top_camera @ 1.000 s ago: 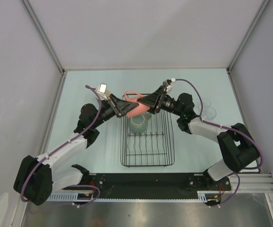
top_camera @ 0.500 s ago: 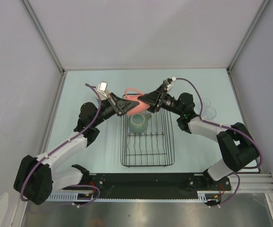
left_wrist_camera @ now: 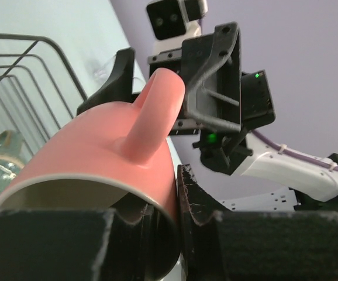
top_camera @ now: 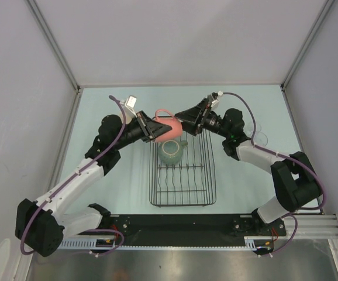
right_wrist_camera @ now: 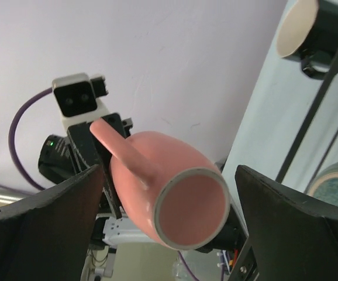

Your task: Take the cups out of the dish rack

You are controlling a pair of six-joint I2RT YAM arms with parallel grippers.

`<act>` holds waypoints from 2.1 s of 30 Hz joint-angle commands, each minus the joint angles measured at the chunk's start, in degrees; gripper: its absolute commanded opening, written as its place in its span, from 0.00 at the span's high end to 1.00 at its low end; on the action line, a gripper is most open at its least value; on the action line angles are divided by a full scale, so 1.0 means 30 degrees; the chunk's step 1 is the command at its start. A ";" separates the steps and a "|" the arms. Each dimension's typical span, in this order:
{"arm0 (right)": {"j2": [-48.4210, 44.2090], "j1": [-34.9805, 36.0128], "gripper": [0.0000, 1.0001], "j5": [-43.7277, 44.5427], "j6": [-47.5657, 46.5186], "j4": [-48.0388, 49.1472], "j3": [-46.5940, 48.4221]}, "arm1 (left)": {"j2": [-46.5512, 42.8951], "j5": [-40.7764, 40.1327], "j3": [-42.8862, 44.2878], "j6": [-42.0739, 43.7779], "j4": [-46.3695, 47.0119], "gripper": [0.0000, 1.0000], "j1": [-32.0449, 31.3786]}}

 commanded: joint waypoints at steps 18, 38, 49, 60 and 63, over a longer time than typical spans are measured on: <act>-0.3817 -0.1941 0.00 0.5905 -1.0388 -1.7947 0.5267 | 0.0369 -1.3247 0.9665 0.8440 -1.8865 1.00 0.0657; -0.4989 -0.0593 0.00 0.8250 -1.2679 -2.0616 0.4887 | 0.4558 -1.3784 0.5889 0.8911 -1.7120 1.00 0.2210; -0.5107 -0.0622 0.00 0.8368 -1.3059 -2.0763 0.4447 | 0.8190 -1.2671 0.6411 0.9408 -1.5272 1.00 0.2473; -0.4961 -0.1120 0.00 0.8339 -1.3207 -2.0939 0.4506 | 1.0828 -1.2055 0.8286 0.9614 -1.6002 1.00 0.2708; -0.4873 -0.1179 0.00 0.8338 -1.3207 -2.0880 0.4506 | 1.1327 -1.2025 0.8930 0.9731 -1.6471 1.00 0.2708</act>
